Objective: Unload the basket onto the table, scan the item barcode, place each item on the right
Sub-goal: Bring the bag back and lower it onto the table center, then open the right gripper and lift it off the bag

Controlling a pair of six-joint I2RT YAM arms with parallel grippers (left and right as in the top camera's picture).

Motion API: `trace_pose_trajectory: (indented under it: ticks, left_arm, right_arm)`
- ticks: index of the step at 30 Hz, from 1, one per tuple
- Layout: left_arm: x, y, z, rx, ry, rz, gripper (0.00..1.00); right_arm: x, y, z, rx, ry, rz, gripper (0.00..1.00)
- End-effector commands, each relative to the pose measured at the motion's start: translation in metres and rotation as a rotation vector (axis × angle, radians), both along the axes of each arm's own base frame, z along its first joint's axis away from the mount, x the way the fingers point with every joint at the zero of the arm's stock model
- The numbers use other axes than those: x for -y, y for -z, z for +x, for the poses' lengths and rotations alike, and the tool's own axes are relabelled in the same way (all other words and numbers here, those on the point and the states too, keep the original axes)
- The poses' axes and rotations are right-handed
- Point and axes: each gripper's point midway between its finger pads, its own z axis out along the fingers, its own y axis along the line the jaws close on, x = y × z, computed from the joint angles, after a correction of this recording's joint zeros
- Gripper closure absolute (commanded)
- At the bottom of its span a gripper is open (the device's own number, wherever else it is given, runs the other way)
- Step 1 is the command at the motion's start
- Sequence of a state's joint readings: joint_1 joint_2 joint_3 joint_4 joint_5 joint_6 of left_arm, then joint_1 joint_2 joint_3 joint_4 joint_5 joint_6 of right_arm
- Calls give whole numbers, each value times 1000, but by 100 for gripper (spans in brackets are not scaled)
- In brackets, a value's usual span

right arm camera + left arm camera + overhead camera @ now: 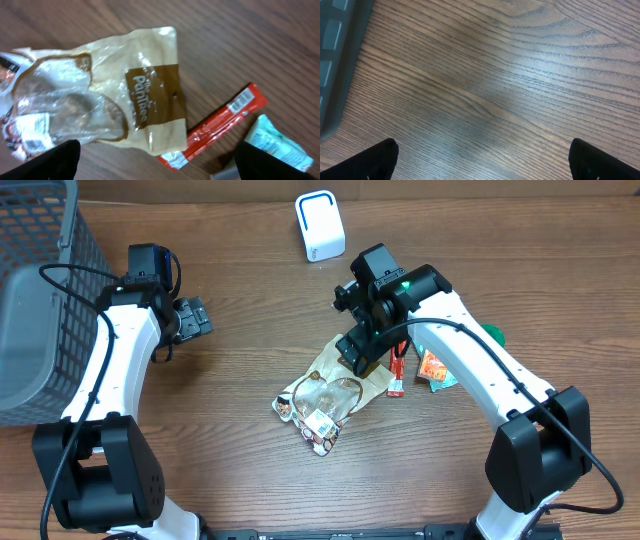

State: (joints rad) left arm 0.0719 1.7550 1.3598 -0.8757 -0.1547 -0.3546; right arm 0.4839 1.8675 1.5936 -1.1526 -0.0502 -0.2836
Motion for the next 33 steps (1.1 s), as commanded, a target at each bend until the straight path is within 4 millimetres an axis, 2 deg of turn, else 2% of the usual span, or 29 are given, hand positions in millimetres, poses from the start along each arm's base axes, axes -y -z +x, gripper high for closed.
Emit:
trace_pose_trajectory:
  ticks: [1,3,6,8,33]
  left_arm:
    - [1,-3,-2,2,28,17,0]
    - [1,-3,-2,2,28,17,0]
    - [1,-3,-1,2,28,17,0]
    - [1,-3,-2,2,28,17,0]
    - [1,-3,-2,2,28,17,0]
  right_arm:
    - [7,-3,12,41,179,-2,0]
    - [10,-4,19,53,321,17,0]
    - [24,-6,31,81,612,28,0]
    - [31,-6,33,80,705,36,0]
    - [31,-6,35,83,711,40,0]
